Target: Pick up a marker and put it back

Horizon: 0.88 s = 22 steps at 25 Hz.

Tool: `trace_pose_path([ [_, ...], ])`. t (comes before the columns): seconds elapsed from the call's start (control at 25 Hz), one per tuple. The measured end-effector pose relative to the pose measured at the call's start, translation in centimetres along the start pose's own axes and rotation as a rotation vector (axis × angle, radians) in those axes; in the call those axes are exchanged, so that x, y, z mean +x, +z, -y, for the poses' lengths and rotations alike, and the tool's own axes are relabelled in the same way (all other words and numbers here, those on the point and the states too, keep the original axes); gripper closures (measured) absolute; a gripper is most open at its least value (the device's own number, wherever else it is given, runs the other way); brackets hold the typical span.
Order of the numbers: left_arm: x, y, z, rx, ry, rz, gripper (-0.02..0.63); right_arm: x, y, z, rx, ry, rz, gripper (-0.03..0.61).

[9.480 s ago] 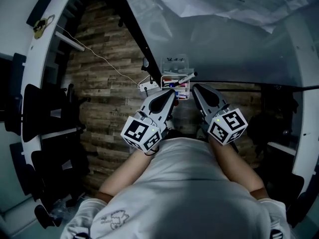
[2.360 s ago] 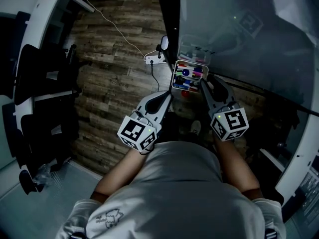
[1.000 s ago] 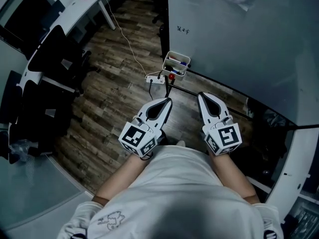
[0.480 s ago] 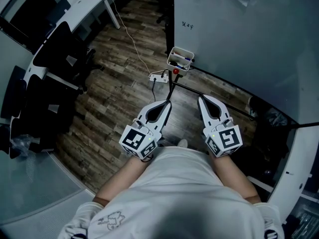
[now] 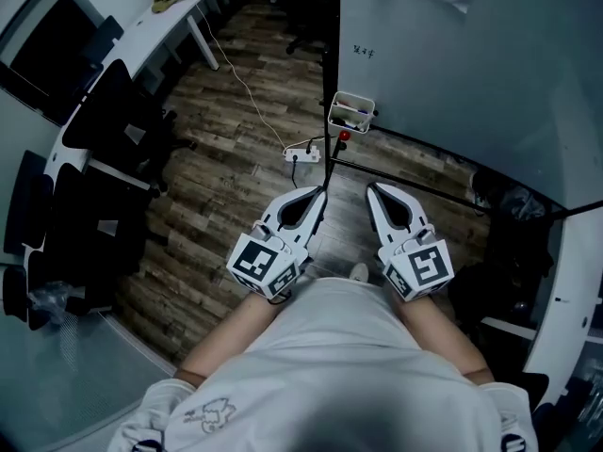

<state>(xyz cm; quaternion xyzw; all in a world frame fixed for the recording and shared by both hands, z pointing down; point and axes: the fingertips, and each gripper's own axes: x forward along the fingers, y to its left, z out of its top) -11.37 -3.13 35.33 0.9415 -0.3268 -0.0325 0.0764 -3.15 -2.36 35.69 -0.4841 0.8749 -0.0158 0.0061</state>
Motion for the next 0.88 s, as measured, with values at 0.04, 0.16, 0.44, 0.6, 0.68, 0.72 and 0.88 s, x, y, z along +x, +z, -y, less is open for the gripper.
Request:
trace_pose_path([
  [0.04,-0.6,0.1,-0.3,-0.002,-0.006,-0.002,0.609,0.2,0.0,-0.7,0.002,-0.006,0.002,0.568],
  [0.16,-2.2,0.5,-1.0,-0.004,-0.028,-0.01,0.609,0.4,0.1,-2.5,0.001,-0.033,0.007,0.569],
  [0.44,-5.1,0.7,-2.2,0.014,-0.096,-0.01,0.609,0.3,0.0,-5.9,0.006,-0.107,0.022,0.569],
  [0.6,-6.5,0.6,-2.5,0.017,-0.129,-0.014,0.609,0.2,-0.2,-7.7,0.006,-0.133,0.027,0.568],
  [0.68,-7.2,0.5,-2.6,0.017,-0.141,-0.017,0.609,0.1,-0.3,-8.4,0.006,-0.146,0.031,0.568],
  [0.72,-7.6,0.5,-2.6,0.018,-0.146,-0.017,0.609,0.0,-0.3,-8.8,0.006,-0.153,0.032,0.568],
  [0.88,-9.1,0.4,-2.5,0.02,-0.164,-0.017,0.609,-0.4,-0.3,-10.3,0.005,-0.173,0.037,0.568],
])
